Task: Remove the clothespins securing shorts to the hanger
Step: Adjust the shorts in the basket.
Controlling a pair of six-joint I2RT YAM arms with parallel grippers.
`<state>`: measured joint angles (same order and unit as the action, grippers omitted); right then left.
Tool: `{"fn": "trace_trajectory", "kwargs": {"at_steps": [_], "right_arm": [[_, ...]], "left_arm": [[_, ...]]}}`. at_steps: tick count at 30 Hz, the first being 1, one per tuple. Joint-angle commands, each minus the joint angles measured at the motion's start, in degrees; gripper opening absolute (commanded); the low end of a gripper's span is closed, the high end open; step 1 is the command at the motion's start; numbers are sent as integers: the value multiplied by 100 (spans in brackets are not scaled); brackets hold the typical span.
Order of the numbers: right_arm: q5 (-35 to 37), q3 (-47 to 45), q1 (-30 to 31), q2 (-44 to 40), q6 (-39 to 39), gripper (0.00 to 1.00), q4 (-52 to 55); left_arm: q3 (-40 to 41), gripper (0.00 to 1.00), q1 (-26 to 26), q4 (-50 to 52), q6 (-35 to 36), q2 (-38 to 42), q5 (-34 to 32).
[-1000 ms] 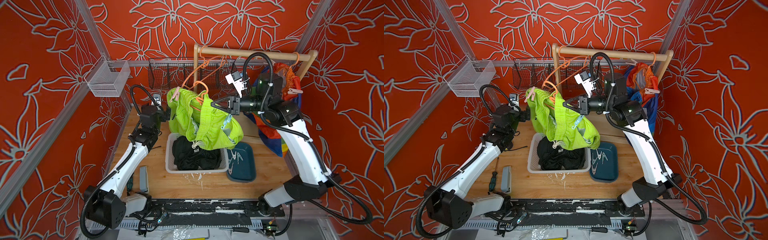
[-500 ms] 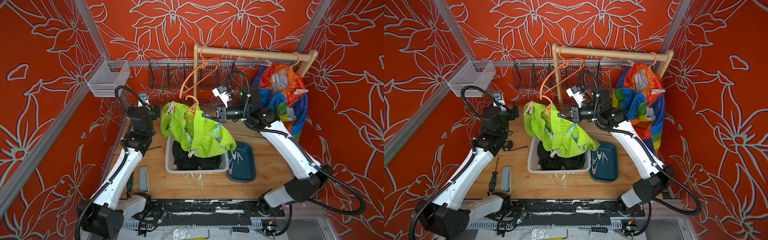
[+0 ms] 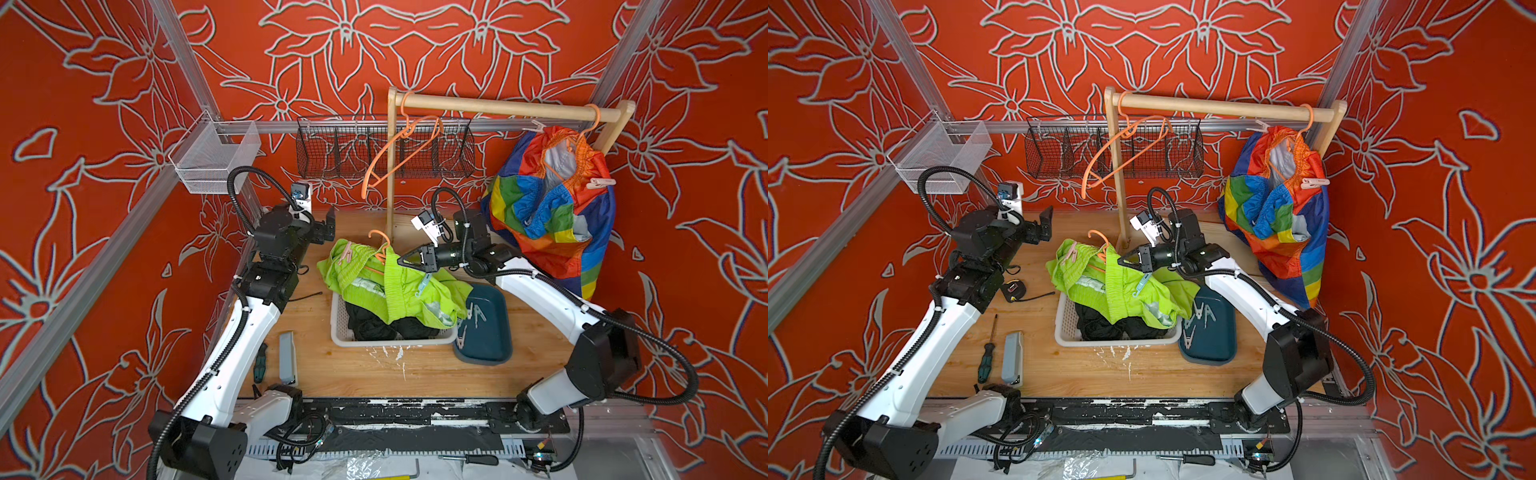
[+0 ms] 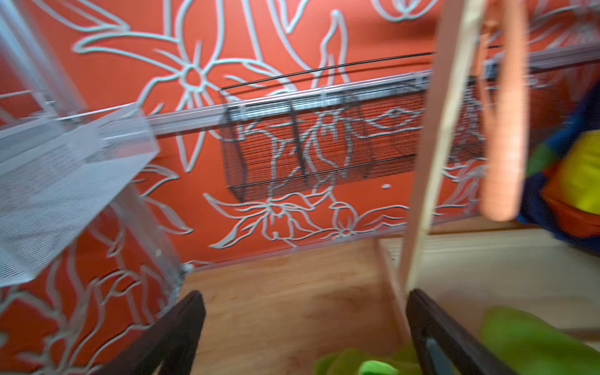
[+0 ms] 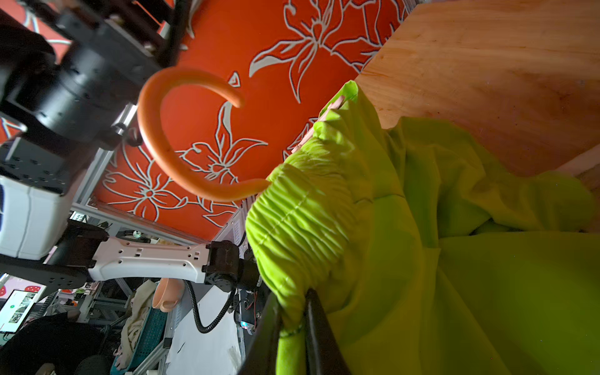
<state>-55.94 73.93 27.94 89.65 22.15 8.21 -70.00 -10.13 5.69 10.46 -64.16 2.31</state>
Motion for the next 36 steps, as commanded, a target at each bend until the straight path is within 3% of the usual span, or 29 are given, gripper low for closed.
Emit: {"fn": "trace_trajectory", "kwargs": {"at_steps": [1, 5, 13, 17, 28, 31, 36], "right_arm": [[-39, 67, 7, 113, -106, 0, -504], [-40, 382, -25, 281, -106, 0, -337], [-40, 696, -35, 441, -49, 0, -293], [-75, 706, -41, 424, -9, 0, -325], [-145, 693, -6, 389, 26, 0, -407], [-141, 702, 27, 396, 43, 0, -430], [-136, 702, 80, 420, 44, 0, -456]], "left_arm": [[-304, 97, -336, 590, 280, -52, 1589], [-330, 97, -748, 846, 548, -91, 1678], [-141, 98, -1250, 819, 833, -281, 1192], [6, 99, -1292, 596, 775, -421, 1035], [205, 86, -1315, 33, 574, -773, 801], [232, 78, -1307, -85, 545, -834, 804], [181, 51, -1307, -131, 458, -991, 907]]}}
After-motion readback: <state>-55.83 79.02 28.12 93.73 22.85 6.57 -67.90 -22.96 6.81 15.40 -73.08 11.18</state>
